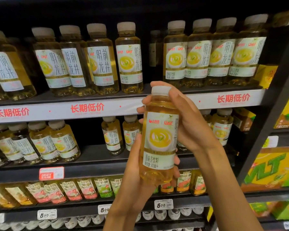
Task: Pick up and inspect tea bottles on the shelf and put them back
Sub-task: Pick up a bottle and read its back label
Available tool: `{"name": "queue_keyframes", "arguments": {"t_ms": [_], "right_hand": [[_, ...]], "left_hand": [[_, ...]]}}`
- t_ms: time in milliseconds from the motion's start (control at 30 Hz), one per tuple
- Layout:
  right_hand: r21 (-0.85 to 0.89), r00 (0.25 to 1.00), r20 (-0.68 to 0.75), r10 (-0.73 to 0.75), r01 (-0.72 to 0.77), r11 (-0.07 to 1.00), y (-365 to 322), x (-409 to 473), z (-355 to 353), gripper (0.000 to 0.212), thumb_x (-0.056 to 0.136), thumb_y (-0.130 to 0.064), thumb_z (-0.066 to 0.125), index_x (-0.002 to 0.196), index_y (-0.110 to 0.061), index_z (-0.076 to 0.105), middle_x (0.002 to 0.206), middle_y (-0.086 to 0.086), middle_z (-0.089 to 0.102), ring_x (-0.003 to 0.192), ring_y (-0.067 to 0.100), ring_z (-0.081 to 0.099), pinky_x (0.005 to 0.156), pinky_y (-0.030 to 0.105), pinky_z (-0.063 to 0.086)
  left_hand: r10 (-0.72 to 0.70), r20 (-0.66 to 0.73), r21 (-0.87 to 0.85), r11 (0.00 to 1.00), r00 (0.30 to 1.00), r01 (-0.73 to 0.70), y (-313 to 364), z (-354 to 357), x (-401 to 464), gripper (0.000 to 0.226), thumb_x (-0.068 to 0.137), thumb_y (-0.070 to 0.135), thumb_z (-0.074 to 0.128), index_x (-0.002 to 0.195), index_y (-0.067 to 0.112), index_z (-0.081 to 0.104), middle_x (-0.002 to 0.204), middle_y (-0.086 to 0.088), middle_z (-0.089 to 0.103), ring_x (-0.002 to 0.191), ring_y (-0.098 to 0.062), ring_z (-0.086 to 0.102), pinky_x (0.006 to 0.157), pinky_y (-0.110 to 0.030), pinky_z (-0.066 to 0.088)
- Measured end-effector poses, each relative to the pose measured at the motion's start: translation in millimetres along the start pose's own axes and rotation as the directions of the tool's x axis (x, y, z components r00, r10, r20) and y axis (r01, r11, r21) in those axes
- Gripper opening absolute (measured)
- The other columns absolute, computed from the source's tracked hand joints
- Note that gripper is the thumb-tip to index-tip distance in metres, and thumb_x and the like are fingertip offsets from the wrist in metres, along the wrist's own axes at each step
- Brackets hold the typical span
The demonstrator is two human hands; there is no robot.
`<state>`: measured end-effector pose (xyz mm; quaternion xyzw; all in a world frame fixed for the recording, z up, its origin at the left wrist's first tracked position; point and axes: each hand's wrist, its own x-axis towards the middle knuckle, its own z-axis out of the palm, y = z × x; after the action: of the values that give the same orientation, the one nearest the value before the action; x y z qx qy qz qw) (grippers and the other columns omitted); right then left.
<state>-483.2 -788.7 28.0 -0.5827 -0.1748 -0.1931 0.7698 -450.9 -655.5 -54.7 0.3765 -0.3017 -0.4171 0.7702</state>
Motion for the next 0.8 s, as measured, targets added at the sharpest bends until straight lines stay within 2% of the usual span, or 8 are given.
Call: {"name": "queue_keyframes", "arguments": {"t_ms": [100, 233, 300, 400, 467, 533, 633, 800], "right_hand": [[0.016, 0.998, -0.062, -0.004, 0.005, 1.000, 1, 2, 0, 0.029, 0.096, -0.030, 0.044, 0.117, -0.016, 0.059, 0.096, 0.008, 0.071, 0.094, 0.026, 0.069, 0.085, 0.044, 0.055], [-0.022, 0.985, -0.171, 0.012, -0.016, 1.000, -3, 6, -4, 0.027, 0.093, -0.033, 0.051, 0.111, -0.017, 0.063, 0.095, 0.009, 0.072, 0.092, 0.024, 0.069, 0.089, 0.048, 0.053], [-0.040, 0.978, -0.206, 0.042, -0.051, 0.998, -5, 8, -5, 0.026, 0.093, -0.035, 0.053, 0.108, -0.017, 0.065, 0.096, 0.009, 0.073, 0.092, 0.023, 0.070, 0.090, 0.047, 0.054], [0.025, 0.973, -0.192, 0.131, -0.129, 0.991, -4, 10, -6, 0.037, 0.087, -0.044, 0.055, 0.104, -0.014, 0.067, 0.096, 0.010, 0.073, 0.094, 0.023, 0.070, 0.084, 0.039, 0.057], [0.137, 0.968, -0.164, 0.188, -0.167, 0.976, 0, 8, -5, 0.047, 0.084, -0.047, 0.054, 0.110, -0.010, 0.065, 0.101, 0.012, 0.071, 0.100, 0.025, 0.068, 0.086, 0.039, 0.056], [0.219, 0.957, -0.151, 0.249, -0.214, 0.952, 3, 7, -3, 0.059, 0.085, -0.046, 0.052, 0.124, -0.003, 0.057, 0.110, 0.016, 0.067, 0.098, 0.026, 0.067, 0.084, 0.039, 0.057], [0.264, 0.924, -0.150, 0.353, -0.306, 0.915, 5, 8, 1, 0.073, 0.082, -0.048, 0.052, 0.136, 0.001, 0.046, 0.114, 0.022, 0.062, 0.087, 0.026, 0.068, 0.072, 0.035, 0.059], [0.273, 0.869, -0.135, 0.475, -0.428, 0.861, 7, 5, 5, 0.064, 0.093, -0.052, 0.046, 0.129, 0.001, 0.053, 0.094, 0.019, 0.069, 0.076, 0.023, 0.070, 0.065, 0.030, 0.058]], "left_hand": [[-0.009, -0.028, 0.096, 0.995, 1.000, 0.012, 1, -3, 1, 0.075, 0.090, 0.067, 0.031, 0.120, 0.005, 0.061, 0.095, -0.018, 0.068, 0.080, -0.026, 0.067, 0.069, -0.036, 0.055], [0.023, -0.165, 0.313, 0.949, 0.986, 0.031, 5, -4, -3, 0.081, 0.070, 0.083, 0.049, 0.130, 0.030, 0.056, 0.124, -0.006, 0.066, 0.117, -0.024, 0.061, 0.104, -0.051, 0.042], [0.020, -0.147, 0.356, 0.934, 0.989, 0.034, 7, -2, -6, 0.085, 0.063, 0.083, 0.058, 0.125, 0.025, 0.060, 0.116, -0.008, 0.069, 0.108, -0.029, 0.066, 0.103, -0.058, 0.040], [0.010, -0.115, 0.384, 0.923, 0.993, 0.035, 7, 4, -7, 0.081, 0.063, 0.078, 0.063, 0.121, 0.021, 0.061, 0.104, -0.012, 0.073, 0.093, -0.031, 0.070, 0.097, -0.057, 0.044], [-0.005, -0.091, 0.254, 0.967, 0.996, 0.028, 11, 9, -6, 0.076, 0.072, 0.072, 0.060, 0.119, 0.013, 0.060, 0.096, -0.016, 0.072, 0.080, -0.028, 0.071, 0.078, -0.045, 0.055], [-0.048, -0.021, 0.076, 0.996, 0.999, 0.049, 15, 14, -6, 0.072, 0.080, 0.065, 0.052, 0.118, 0.004, 0.058, 0.089, -0.018, 0.069, 0.070, -0.024, 0.068, 0.061, -0.034, 0.057], [-0.078, 0.104, -0.102, 0.991, 0.992, 0.088, 18, 16, -8, 0.069, 0.084, 0.058, 0.044, 0.116, 0.000, 0.063, 0.094, -0.019, 0.069, 0.076, -0.025, 0.069, 0.065, -0.034, 0.058], [-0.086, 0.258, -0.256, 0.954, 0.962, 0.154, 29, 26, -14, 0.063, 0.085, 0.044, 0.064, 0.122, -0.006, 0.059, 0.110, -0.024, 0.067, 0.098, -0.034, 0.067, 0.082, -0.041, 0.055]]}}
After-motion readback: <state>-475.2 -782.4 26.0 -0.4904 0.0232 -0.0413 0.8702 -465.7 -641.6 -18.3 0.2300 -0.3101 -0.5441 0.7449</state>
